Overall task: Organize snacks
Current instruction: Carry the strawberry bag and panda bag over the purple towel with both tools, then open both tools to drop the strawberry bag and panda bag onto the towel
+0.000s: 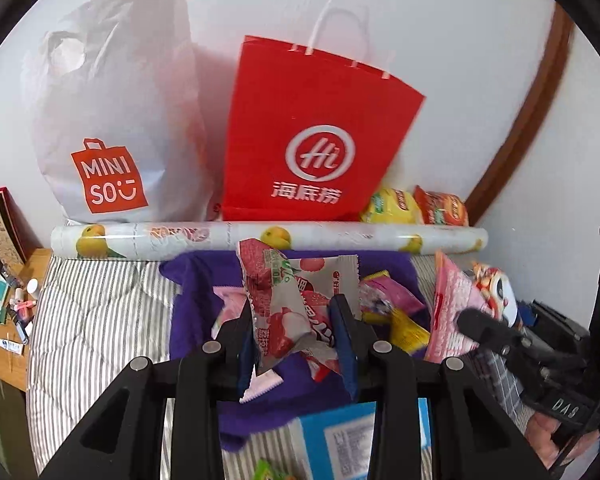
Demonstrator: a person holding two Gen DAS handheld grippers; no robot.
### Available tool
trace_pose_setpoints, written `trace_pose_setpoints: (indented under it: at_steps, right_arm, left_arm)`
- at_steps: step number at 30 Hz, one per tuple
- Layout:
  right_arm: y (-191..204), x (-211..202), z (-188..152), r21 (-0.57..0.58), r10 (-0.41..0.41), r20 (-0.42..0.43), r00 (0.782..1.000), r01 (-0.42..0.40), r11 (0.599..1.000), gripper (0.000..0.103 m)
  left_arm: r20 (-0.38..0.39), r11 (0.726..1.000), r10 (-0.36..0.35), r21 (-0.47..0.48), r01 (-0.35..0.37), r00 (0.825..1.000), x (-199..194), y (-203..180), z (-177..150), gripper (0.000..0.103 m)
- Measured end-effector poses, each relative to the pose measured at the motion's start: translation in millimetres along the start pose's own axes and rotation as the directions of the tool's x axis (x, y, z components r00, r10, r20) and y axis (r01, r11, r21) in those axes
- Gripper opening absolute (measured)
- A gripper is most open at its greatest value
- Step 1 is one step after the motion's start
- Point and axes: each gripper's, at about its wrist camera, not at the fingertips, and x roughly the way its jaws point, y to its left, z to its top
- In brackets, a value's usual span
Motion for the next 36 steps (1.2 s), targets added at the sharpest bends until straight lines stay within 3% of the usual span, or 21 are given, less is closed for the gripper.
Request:
trace_pose_setpoints:
  at_steps: [6, 15, 36]
  right_arm:
    - [-5.1, 46.3, 0.5, -0.013, 0.017, -0.08, 0.997, -0.018, 1.0, 0.055]
    - [-15.5, 102.4, -11.9, -0.025, 0.021, -0.226, 0.974, -0.028, 0.999, 0.055]
    - [-17.0, 134.3, -22.9, -0.146, -0.048, -0.34, 0.939, -0.003, 0.989, 0.055]
  left_arm:
    - [-0.03, 1.0, 0.021, -0.008, -0.021, 0.999, 30.2, 7.6, 15.8, 0.033]
    - [-0.122, 1.0, 0.013, -0.009, -0.015, 0.992, 84.3, 13.9, 14.9, 0.033]
    - [-0.223, 1.0, -0.025, 0.005, 0.026, 0.975, 128.3, 18.4, 1.4, 0.033]
